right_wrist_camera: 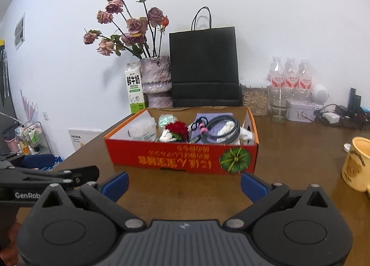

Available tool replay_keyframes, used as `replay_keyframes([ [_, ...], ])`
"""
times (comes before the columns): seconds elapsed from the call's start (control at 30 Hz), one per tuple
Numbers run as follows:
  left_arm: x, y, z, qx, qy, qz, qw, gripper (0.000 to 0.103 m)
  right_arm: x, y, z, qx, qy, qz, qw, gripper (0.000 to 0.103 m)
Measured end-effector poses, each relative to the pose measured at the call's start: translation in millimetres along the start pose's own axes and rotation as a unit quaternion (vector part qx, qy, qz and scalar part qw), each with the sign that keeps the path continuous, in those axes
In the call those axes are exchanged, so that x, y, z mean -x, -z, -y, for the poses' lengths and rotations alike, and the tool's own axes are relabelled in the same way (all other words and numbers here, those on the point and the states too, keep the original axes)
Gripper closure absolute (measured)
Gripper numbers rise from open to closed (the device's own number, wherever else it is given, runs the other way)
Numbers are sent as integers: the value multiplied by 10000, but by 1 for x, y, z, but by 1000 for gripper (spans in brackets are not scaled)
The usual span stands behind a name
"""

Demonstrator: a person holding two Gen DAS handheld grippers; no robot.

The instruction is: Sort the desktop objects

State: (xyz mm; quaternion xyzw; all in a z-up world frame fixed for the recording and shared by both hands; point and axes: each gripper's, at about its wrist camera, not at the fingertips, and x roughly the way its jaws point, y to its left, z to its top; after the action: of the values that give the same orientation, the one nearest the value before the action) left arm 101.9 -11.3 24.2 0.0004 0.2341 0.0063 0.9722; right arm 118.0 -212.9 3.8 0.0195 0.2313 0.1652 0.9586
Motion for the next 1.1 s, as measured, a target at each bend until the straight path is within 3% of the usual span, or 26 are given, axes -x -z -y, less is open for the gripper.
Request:
replay_keyframes([
  [0.37,27,17,-1,-4,40,110,9999,0,33,20,-13,24,154,19,9999,0],
  [1.1,32,19,1,-23,13,147,9999,0,41,20,-15,55,213,67,9997,0],
])
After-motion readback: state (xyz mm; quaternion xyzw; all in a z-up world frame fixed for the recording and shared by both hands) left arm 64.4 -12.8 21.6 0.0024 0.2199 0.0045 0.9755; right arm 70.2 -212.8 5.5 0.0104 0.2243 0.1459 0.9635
